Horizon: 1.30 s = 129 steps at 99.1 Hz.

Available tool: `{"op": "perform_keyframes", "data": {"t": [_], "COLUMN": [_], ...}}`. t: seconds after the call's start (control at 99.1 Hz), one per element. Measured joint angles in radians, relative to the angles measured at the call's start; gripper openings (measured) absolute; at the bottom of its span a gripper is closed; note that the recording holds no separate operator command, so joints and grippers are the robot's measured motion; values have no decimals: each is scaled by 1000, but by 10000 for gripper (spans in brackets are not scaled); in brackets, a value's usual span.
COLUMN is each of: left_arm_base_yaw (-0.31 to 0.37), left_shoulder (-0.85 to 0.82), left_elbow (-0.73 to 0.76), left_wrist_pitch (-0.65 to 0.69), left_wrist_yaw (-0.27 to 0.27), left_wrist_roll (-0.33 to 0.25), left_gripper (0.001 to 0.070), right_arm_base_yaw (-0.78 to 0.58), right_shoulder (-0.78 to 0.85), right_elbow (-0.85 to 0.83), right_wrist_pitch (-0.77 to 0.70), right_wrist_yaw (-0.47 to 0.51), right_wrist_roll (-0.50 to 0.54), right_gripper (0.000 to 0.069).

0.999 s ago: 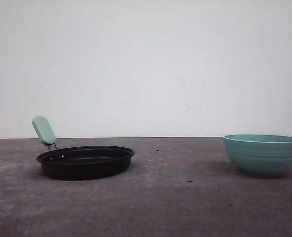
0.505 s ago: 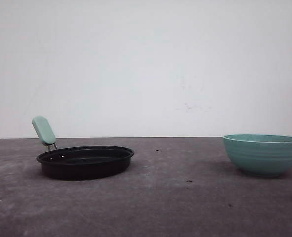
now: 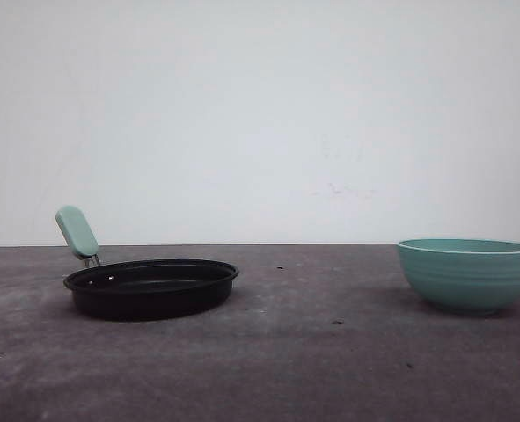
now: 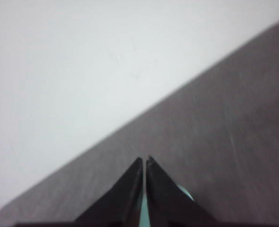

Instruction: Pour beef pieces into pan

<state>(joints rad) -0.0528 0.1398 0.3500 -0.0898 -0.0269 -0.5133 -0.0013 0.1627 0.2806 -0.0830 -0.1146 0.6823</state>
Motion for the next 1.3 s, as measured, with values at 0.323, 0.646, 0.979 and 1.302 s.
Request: {"op": "perform_keyframes", "data": {"t": [0.323, 0.646, 0.979, 1.302], "left_arm_base_yaw": [0, -58, -90, -90], "left_shoulder": [295, 543, 972, 1315], "left_elbow": [224, 224, 224, 224], "left_wrist_pitch": [-73, -67, 181, 469], "left_wrist_yaw": [129, 210, 279, 287], "left_wrist_roll": [138, 162, 185, 185], "left_gripper": [432, 589, 589, 589], "right_arm_base_yaw": [1, 22, 23, 23], "right_shoulder": [284, 309, 309, 309], "right_elbow": [365, 371, 371, 371], "right_wrist_pitch": [-190, -204, -204, -204], "right_wrist_yaw": [-98, -121, -121, -121], "right_wrist_roll": [-288, -323, -327, -340], "right_gripper": [322, 545, 545, 545]}}
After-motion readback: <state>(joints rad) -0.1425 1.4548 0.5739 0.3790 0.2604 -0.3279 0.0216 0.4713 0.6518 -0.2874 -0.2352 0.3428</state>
